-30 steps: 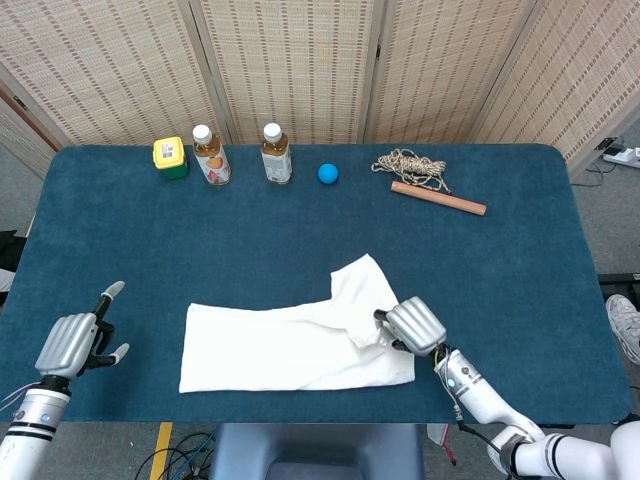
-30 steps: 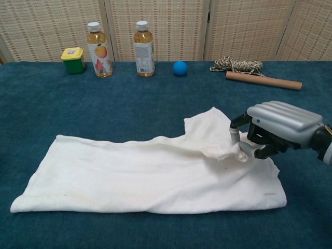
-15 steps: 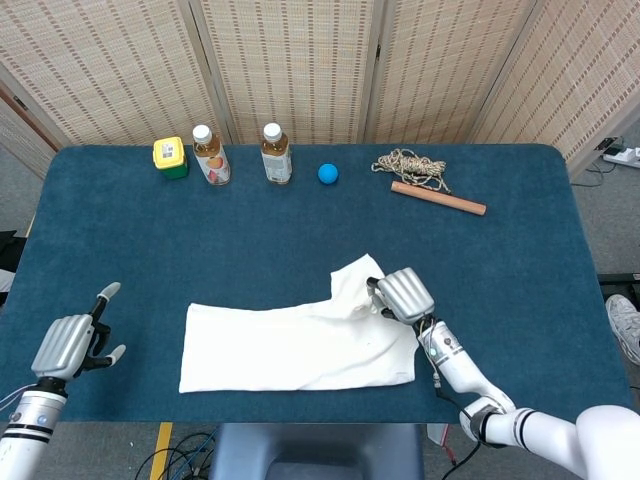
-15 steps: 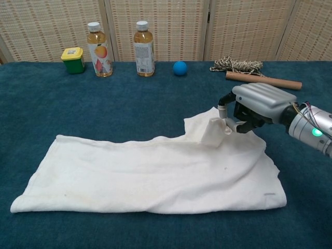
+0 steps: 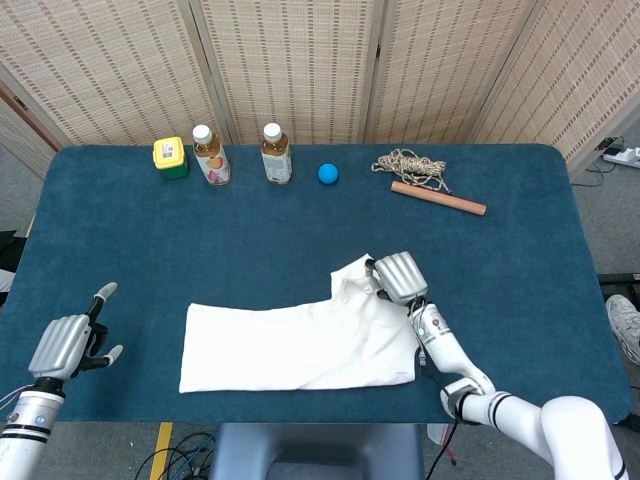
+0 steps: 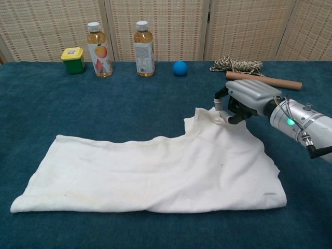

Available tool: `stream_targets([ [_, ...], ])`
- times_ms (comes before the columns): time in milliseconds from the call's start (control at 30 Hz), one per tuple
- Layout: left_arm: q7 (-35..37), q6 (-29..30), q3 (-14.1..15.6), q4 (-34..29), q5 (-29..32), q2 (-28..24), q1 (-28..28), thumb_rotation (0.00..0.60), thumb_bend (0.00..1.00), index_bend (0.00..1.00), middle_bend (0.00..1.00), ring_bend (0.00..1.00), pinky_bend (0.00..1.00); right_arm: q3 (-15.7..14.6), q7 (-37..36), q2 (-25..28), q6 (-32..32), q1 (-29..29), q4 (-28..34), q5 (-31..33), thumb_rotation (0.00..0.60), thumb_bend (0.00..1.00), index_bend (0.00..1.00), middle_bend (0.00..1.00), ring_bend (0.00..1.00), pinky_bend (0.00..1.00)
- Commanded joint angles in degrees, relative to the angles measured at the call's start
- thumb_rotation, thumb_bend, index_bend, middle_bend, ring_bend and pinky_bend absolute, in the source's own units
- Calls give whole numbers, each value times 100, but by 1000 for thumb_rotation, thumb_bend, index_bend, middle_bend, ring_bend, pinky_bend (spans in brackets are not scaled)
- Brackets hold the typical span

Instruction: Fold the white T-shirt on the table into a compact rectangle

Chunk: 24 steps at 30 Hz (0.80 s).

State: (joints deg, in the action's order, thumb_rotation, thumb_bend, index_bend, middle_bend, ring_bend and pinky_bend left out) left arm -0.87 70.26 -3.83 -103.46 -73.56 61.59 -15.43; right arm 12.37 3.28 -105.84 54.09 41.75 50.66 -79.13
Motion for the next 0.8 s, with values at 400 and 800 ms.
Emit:
stream_targets([
  [400,67,45,13,16,-20,-48,69,600,295,0,907,894,1000,364,1052,27,-411,266,296,832,600,369,0,934,946,960],
  [800,125,69,-26,53,-28,-75,88,600,295,0,907,894,1000,539,1320,149,-138,295,391,1127,600,382,0,934,946,959],
])
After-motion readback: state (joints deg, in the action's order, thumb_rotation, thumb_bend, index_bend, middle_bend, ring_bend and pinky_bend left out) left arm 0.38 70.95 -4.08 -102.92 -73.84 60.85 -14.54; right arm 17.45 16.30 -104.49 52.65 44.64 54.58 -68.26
